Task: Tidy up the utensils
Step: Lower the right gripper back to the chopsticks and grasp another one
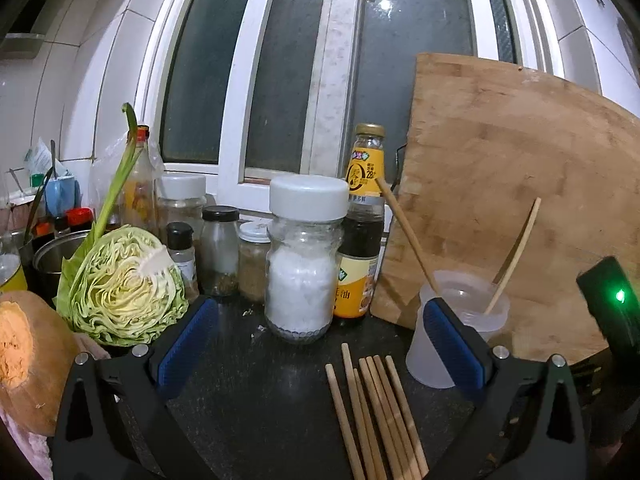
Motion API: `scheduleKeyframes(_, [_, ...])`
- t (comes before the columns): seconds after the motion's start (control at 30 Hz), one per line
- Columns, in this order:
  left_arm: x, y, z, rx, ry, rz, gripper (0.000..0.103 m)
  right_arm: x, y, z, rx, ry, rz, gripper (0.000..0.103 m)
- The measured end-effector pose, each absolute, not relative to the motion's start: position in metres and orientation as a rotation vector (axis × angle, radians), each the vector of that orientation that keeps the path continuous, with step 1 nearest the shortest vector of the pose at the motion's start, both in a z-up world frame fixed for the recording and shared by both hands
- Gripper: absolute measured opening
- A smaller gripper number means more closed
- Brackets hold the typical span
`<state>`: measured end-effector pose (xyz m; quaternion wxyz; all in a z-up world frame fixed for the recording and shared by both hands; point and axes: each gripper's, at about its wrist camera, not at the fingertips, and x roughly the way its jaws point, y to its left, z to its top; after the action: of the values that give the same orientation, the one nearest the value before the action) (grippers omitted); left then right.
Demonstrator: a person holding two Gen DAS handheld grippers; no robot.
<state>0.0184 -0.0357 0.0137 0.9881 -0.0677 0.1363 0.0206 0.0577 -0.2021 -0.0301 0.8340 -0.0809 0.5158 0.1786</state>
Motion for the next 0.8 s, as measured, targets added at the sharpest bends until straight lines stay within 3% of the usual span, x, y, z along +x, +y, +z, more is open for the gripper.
scheduleKeyframes(0.2, [0.015, -0.035, 0.014, -0.113, 0.294, 0.065, 0.102, 0.058, -0.196, -0.036, -0.206, 1.115, 0.339, 0.031])
scheduleKeyframes(0.33, [0.018, -0.033, 0.015, -0.112, 0.322, 0.073, 0.102, 0.063, -0.196, -0.042, -0.212, 1.128, 0.315, 0.012])
scheduleKeyframes(0.8, [0.030, -0.032, 0.009, -0.117, 0.427, 0.071, 0.102, 0.064, -0.218, -0.012, -0.074, 0.957, 0.295, 0.010])
